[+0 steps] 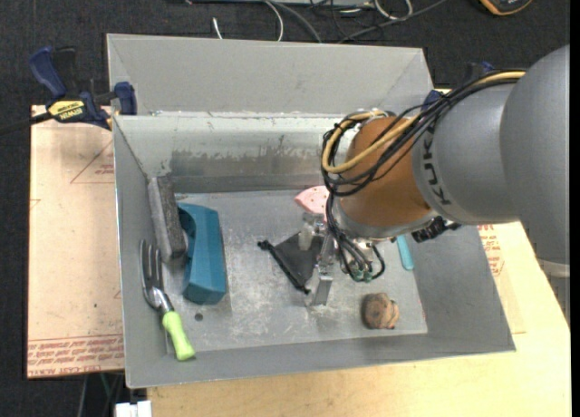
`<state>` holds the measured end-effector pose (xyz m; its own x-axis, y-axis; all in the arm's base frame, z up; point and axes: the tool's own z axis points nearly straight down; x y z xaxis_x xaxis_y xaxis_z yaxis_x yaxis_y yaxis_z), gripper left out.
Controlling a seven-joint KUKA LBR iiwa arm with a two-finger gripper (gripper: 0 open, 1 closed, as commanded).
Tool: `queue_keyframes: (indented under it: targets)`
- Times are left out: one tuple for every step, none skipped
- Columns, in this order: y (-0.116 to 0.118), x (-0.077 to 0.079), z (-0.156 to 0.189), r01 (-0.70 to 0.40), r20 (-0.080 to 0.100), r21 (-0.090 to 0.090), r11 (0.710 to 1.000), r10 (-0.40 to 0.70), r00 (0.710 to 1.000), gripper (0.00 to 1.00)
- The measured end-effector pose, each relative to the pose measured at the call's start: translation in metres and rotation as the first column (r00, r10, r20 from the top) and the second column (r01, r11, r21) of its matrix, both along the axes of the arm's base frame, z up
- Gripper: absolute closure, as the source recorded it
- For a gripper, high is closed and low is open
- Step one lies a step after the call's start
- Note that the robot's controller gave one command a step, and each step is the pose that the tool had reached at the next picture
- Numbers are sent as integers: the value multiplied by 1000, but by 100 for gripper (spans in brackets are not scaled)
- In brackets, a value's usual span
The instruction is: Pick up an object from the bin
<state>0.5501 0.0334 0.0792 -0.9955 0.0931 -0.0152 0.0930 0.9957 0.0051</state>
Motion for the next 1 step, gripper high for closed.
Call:
queue_keyframes:
  targets:
    - [-14, 3, -5, 174, 2, 9, 985, -174, 985, 100]
